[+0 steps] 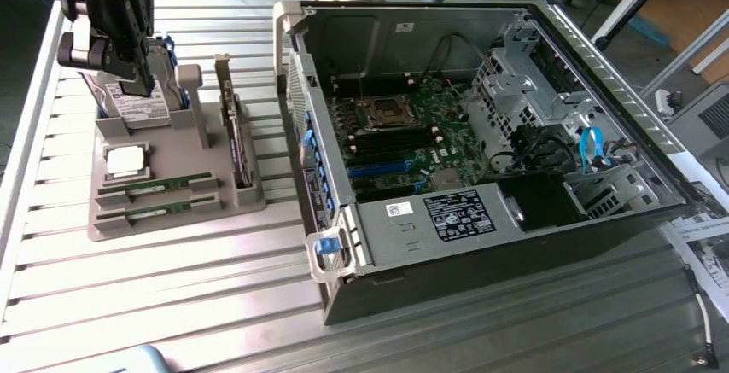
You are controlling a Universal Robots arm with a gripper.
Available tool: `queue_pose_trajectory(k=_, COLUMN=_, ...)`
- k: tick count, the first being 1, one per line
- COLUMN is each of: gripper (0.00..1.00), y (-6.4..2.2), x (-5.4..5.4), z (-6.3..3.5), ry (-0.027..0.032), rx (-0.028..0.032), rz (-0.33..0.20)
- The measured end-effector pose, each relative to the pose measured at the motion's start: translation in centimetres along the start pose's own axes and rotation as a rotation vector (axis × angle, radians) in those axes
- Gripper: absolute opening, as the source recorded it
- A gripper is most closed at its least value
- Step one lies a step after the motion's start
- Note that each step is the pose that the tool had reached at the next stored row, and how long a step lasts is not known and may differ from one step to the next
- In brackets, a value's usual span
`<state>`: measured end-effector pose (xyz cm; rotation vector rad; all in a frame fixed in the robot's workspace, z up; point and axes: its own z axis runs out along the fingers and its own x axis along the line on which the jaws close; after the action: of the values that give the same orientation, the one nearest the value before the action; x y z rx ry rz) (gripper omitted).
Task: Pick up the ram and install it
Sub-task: 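Pick up the ram and move it above insertion slot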
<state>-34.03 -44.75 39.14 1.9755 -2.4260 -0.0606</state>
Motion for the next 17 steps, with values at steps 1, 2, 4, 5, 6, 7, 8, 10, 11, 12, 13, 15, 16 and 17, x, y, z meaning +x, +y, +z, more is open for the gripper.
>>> queue_pose_trajectory(k=1, gripper=0.17, y=0.0, x=0.0, z=0.0, ry=0.0, rx=0.0, rz=0.0)
queue_pose_trajectory(k=2, gripper=0.17, y=0.0, x=0.0, z=0.0, ry=0.0, rx=0.0, rz=0.0)
queue_pose_trajectory(k=4, gripper=0.3, y=0.0, x=0.0, z=0.0, ry=0.0, rx=0.0, rz=0.0)
queue_pose_trajectory(k=5, gripper=0.3, y=0.0, x=0.0, z=0.0, ry=0.0, rx=0.0, rz=0.0)
queue_pose_trajectory(k=6, gripper=0.36, y=0.0, x=0.0, z=0.0, ry=0.0, rx=0.0, rz=0.0)
queue_pose_trajectory(k=7, gripper=0.36, y=0.0, x=0.0, z=0.0, ry=0.0, rx=0.0, rz=0.0)
queue_pose_trajectory(k=8, gripper=0.36, y=0.0, x=0.0, z=0.0, ry=0.0, rx=0.0, rz=0.0)
queue_pose_trajectory(k=10, gripper=0.36, y=0.0, x=0.0, z=0.01, ry=0.0, rx=0.0, rz=0.0)
queue_pose_trajectory(k=11, gripper=0.36, y=0.0, x=0.0, z=0.02, ry=0.0, rx=0.0, rz=0.0)
queue_pose_trajectory(k=12, gripper=0.36, y=-0.01, x=0.0, z=0.06, ry=-0.0001, rx=0.0001, rz=0.0)
queue_pose_trajectory(k=13, gripper=0.36, y=-0.01, x=0.0, z=0.09, ry=-0.0001, rx=0.0, rz=0.0)
queue_pose_trajectory(k=15, gripper=0.36, y=-0.01, x=0.0, z=0.18, ry=0.0, rx=0.0, rz=0.0)
queue_pose_trajectory(k=16, gripper=0.36, y=-0.01, x=0.0, z=0.21, ry=0.0, rx=0.0, rz=0.0)
queue_pose_trajectory(k=17, gripper=0.36, y=-0.01, x=0.0, z=0.28, ry=0.0, rx=0.0, rz=0.0)
